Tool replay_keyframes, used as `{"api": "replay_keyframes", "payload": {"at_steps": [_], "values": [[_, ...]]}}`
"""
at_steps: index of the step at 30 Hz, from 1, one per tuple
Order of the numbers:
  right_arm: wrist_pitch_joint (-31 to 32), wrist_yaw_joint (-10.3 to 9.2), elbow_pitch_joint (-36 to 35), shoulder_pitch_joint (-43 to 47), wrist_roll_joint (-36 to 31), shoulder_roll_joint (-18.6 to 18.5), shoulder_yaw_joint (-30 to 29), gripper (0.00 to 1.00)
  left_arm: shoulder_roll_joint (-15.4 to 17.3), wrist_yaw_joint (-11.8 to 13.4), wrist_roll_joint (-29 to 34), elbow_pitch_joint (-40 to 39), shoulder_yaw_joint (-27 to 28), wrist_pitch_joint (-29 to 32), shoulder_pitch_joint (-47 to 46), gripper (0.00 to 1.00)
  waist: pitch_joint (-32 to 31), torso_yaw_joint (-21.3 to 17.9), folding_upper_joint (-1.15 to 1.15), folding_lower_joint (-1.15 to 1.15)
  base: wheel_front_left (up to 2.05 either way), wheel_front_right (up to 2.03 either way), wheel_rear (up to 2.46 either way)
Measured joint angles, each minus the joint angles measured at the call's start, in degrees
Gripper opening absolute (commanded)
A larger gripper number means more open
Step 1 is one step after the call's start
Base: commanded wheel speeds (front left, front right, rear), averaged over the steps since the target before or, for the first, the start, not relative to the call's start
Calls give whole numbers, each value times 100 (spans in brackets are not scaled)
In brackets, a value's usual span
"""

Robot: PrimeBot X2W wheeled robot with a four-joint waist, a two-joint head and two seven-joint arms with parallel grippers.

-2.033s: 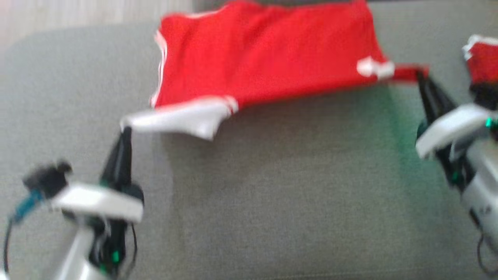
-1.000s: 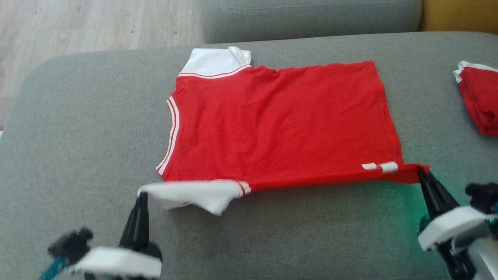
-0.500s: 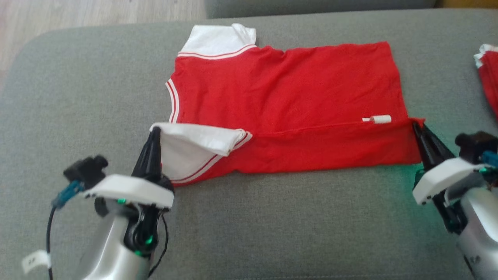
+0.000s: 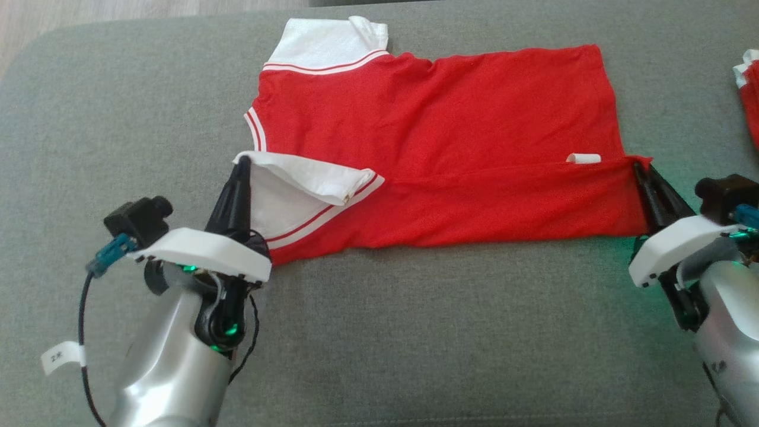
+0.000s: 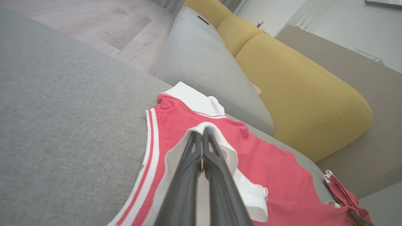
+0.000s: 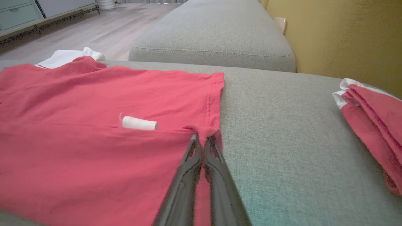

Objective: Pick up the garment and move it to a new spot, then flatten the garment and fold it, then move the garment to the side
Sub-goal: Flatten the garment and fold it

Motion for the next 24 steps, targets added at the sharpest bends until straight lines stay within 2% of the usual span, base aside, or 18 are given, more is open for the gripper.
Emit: {"api": "replay_keyframes", "payload": {"at_steps": [1,2,3,8,13,18,24], "values": [[-20,0,33,-14,0,35,2,100,-2,0,1,42,31,0,4,11,-13,-5,0,0,0,0,0],[-58,0,36,-18,0,62,9,100,-3,0,25,59,86,0,4,48,-29,-7,0,0,0,0,0],[-93,0,34,-21,0,77,9,100,-4,0,93,44,164,0,5,98,-47,-9,0,0,0,0,0],[-149,0,-156,4,-3,158,-191,100,-15,-2,735,-577,654,-2,285,100,-146,-54,0,0,0,0,0],[-151,0,-645,292,-79,254,-555,100,-54,-18,1205,-902,724,-1,1157,100,-180,-107,0,0,0,0,0],[-151,0,-988,815,-276,387,-845,100,-116,90,1268,-817,813,-1,1945,100,-198,-143,0,0,0,0,0],[-151,0,-1172,955,-414,467,-934,100,-149,164,1318,-320,864,0,1794,100,-155,-223,0,0,0,0,0]]}}
